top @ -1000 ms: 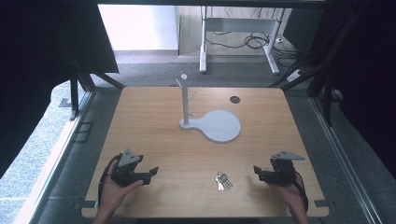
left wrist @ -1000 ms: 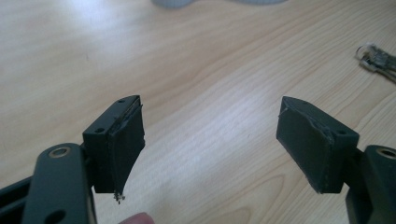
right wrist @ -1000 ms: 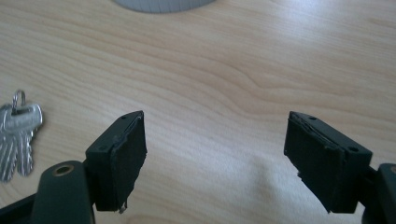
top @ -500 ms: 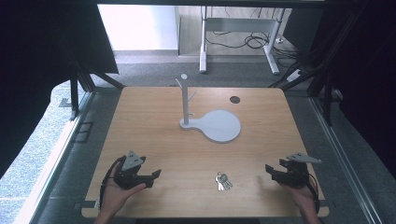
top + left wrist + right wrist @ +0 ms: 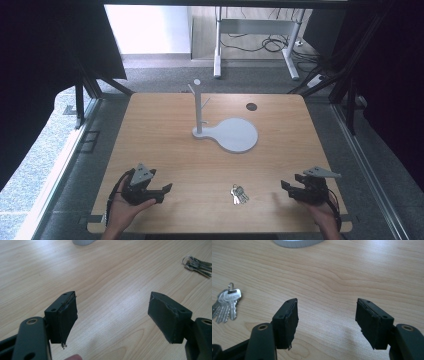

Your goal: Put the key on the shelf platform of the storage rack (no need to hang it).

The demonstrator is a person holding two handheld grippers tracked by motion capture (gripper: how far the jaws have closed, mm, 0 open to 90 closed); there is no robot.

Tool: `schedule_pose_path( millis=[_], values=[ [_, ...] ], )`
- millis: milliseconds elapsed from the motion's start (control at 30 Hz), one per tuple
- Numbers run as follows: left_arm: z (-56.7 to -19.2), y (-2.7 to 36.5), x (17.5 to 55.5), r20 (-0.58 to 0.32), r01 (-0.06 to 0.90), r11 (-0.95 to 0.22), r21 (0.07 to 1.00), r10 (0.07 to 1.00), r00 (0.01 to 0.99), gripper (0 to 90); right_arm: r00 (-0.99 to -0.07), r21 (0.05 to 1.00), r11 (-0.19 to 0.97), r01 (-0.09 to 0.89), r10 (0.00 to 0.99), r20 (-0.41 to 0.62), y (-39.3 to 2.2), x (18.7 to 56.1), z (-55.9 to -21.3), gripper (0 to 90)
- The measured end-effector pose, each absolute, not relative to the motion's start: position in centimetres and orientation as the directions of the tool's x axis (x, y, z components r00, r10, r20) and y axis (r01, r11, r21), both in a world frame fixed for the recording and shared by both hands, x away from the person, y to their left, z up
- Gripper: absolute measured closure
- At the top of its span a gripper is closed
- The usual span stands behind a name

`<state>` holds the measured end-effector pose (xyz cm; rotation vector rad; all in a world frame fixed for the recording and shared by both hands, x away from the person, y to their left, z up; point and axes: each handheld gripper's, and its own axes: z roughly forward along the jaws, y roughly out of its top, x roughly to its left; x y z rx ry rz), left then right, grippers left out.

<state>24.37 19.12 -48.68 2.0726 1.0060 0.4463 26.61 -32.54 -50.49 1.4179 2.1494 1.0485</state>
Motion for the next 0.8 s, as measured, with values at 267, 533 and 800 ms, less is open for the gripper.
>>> schedule_pose_path(
  millis=[267,533,800],
  values=[
    [-49.1,19.4,24.9,-0.03,0.538,-0.404,0.74,0.779,0.627,24.6,-0.469,0.72,0.236,0.653,0.872,0.14,-32.2,26.4,-48.3,36.7],
    [-49.2,18.8,24.5,-0.041,0.523,-0.429,0.737,0.744,0.667,24.4,-0.569,0.591,0.446,0.672,0.822,0.027,-28.1,28.2,-45.3,41.9],
    [-49.4,18.6,24.6,-0.045,0.528,-0.431,0.732,0.743,0.668,24.5,-0.625,0.505,0.521,0.688,0.779,0.047,-24.9,30.3,-45.5,45.6]
  ],
)
